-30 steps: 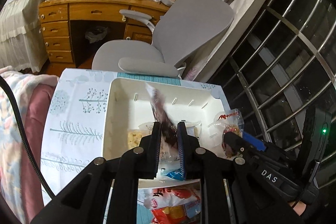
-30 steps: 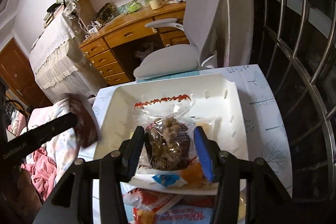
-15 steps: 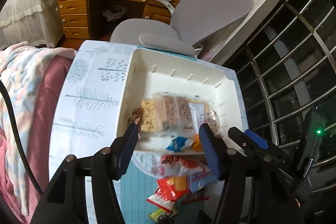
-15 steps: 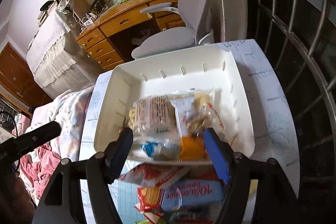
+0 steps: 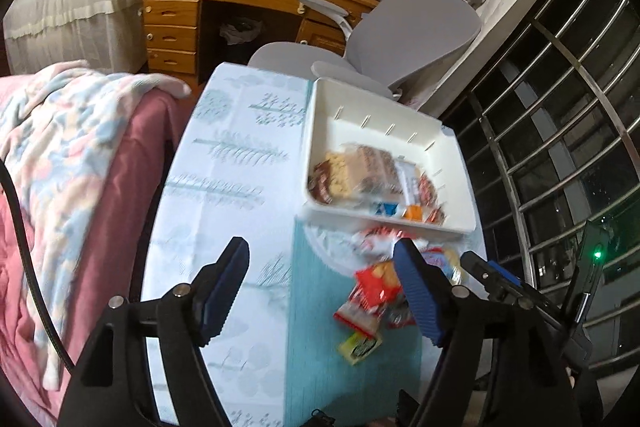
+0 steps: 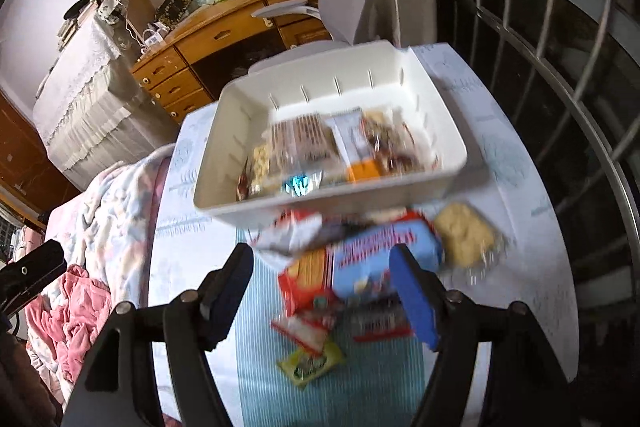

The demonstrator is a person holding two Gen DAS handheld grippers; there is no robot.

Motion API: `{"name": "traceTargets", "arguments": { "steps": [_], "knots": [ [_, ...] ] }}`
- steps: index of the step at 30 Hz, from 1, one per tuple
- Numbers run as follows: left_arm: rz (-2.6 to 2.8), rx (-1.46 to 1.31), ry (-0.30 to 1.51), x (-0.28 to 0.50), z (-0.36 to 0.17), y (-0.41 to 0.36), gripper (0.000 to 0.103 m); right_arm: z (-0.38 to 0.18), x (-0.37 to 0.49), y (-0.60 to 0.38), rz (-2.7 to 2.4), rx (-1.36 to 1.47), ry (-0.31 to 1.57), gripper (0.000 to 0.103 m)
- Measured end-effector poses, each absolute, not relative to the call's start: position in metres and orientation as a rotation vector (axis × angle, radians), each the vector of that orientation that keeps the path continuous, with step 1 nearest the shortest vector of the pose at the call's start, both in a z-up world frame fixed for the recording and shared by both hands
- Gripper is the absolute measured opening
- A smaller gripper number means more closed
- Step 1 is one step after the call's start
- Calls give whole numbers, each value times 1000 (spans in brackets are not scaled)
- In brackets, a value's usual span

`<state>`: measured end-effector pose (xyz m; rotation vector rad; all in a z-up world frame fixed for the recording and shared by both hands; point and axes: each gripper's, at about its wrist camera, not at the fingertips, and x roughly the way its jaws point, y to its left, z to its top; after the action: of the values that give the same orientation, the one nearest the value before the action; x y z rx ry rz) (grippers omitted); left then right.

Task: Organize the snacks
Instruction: 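Withdraw both open grippers toward the remaining packets beside the tray, then grasp the clear crumbly pastry pack with the right gripper while the left grasps the yellow-green packet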

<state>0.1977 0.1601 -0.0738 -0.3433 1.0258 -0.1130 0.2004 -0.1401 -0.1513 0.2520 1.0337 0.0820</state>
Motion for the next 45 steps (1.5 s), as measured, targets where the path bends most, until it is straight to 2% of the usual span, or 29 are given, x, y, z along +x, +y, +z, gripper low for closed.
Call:
{"name": "traceTargets", "arguments": {
  "steps": [9,15,18,29,45],
  "knots": [
    [-110,-365,1078,143,-93,179,74,-167,149,-136,52,228,1090,71],
    [-102,-335,1102,124,-100,165,79,-176,135,-150,44,199,1117,71],
    [-99,-299,1114,123,-100,150,87,-183,135,-160,37,165,1133,71],
    [-57,-288,1180,145,-106,90,89,-192,147,-216,109,-48,1095,71],
    [24,-431,1410,163,-194,8,91,-231,180,-248,369,-381,1051,71]
  ]
}}
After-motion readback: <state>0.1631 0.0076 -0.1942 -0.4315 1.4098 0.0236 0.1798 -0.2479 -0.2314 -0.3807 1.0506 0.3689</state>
